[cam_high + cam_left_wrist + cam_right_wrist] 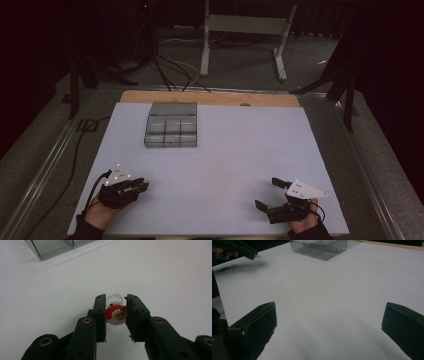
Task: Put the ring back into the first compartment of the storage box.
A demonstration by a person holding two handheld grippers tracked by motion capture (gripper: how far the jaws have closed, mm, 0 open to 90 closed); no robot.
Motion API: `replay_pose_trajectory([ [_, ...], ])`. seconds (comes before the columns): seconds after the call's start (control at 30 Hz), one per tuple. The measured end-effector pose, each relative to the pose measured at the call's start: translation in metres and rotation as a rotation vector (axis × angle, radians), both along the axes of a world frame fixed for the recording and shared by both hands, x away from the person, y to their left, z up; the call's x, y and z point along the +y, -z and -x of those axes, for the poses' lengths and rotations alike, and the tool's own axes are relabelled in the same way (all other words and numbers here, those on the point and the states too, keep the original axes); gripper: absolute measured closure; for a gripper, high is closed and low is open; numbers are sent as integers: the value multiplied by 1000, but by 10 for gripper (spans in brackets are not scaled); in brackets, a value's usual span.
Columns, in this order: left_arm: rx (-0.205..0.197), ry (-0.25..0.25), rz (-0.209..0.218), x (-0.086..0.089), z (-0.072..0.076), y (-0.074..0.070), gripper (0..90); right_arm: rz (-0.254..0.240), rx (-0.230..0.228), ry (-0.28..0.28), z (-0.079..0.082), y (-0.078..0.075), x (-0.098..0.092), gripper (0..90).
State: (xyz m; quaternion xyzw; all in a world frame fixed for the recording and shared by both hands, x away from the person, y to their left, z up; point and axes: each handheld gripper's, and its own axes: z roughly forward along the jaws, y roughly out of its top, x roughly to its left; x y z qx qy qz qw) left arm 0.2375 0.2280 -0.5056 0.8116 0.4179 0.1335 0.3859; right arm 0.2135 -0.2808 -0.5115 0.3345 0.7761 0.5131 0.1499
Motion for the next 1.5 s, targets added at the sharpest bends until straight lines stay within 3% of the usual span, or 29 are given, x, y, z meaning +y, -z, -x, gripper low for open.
replay_pose_trajectory([
  [0.4, -30, -1, 46, 4, -6, -8, 720, -2, 1, 1, 0, 0, 0, 0],
  [1.5, -73, 17, 60, -3, -38, -27, 719, -8, 5, 0, 1, 1, 0, 0],
])
